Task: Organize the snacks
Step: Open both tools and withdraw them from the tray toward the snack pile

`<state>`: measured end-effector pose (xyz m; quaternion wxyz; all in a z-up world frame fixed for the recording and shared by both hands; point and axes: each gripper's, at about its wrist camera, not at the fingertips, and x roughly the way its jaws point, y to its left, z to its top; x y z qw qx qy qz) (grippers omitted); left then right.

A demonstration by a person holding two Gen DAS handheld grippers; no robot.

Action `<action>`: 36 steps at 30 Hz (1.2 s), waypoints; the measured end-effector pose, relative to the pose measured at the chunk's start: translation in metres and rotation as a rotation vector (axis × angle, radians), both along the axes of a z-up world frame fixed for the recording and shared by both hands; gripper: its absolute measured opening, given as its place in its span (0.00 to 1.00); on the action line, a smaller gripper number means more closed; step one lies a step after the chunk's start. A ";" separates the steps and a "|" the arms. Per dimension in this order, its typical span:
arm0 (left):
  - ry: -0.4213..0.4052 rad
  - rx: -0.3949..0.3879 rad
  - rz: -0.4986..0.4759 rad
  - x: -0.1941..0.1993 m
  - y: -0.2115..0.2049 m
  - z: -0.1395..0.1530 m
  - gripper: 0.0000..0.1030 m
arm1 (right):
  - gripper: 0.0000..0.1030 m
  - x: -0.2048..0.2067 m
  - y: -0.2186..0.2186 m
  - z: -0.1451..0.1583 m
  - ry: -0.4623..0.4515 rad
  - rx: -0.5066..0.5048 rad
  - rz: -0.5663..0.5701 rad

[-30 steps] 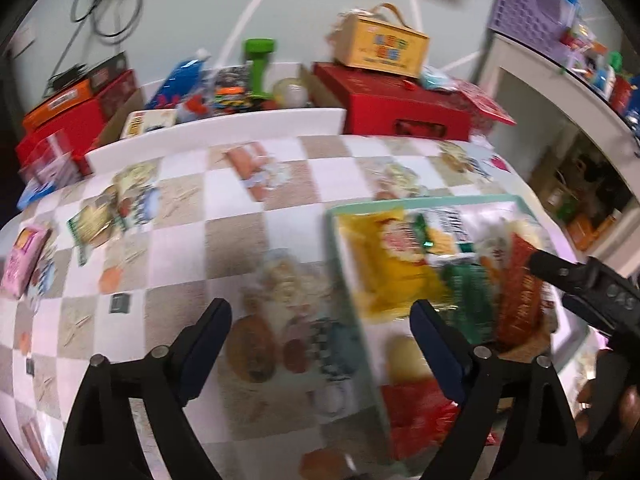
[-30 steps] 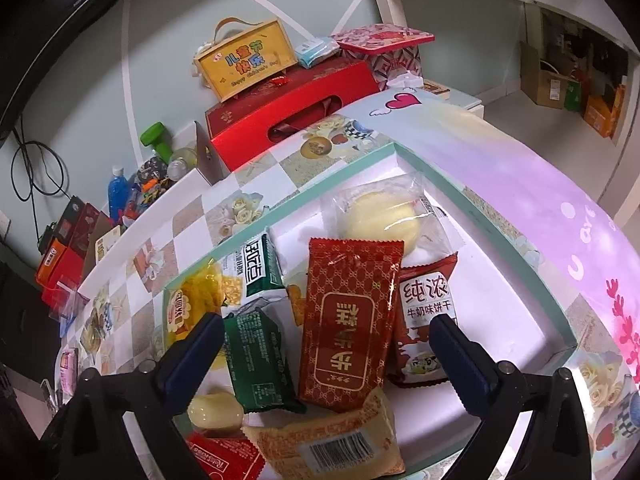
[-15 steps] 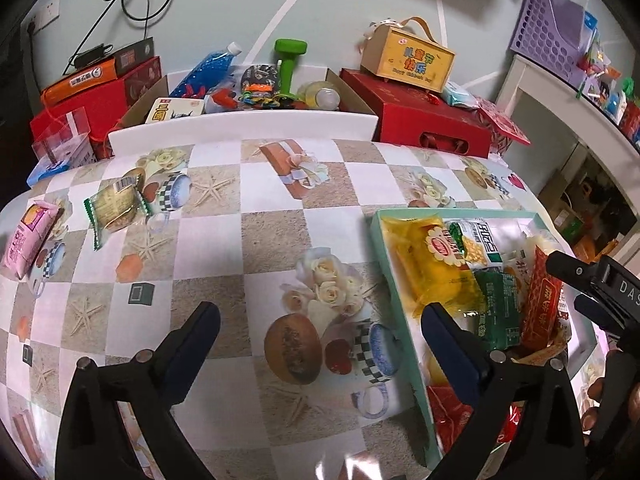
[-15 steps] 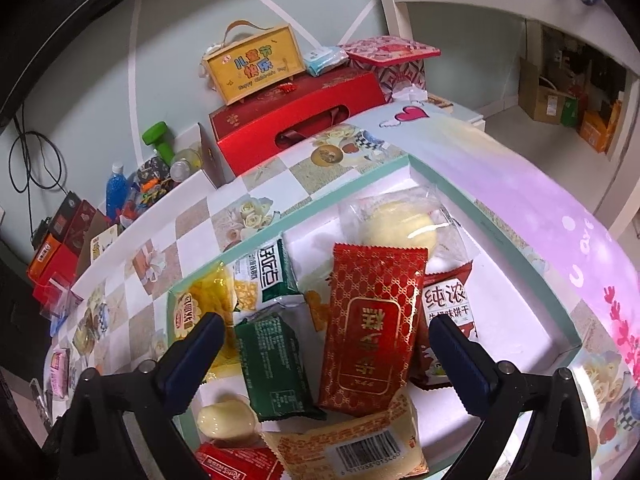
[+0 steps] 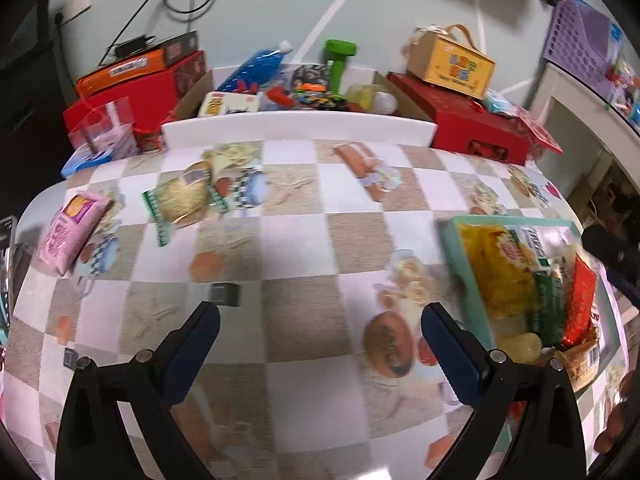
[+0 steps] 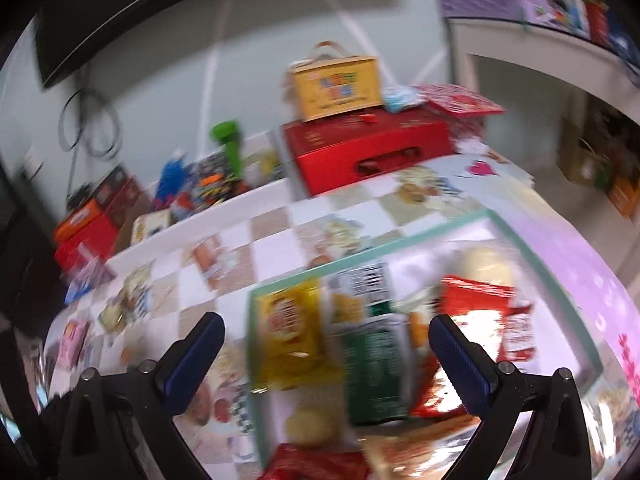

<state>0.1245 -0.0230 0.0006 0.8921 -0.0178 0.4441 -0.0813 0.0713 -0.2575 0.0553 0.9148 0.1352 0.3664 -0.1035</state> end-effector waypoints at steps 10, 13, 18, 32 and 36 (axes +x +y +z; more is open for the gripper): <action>-0.010 0.002 0.096 0.011 0.055 0.003 0.98 | 1.00 0.017 0.066 -0.007 0.027 -0.021 0.155; -0.024 0.025 0.107 0.020 0.068 0.005 0.98 | 1.00 0.027 0.081 -0.006 0.026 -0.021 0.185; -0.026 0.044 0.104 0.040 0.091 0.002 0.98 | 1.00 0.048 0.111 -0.009 0.033 -0.037 0.246; -0.070 0.082 0.113 0.083 0.157 0.003 0.98 | 1.00 0.112 0.179 -0.031 0.048 0.001 0.348; -0.068 0.097 0.118 0.090 0.170 0.000 0.98 | 1.00 0.127 0.192 -0.036 0.045 0.011 0.359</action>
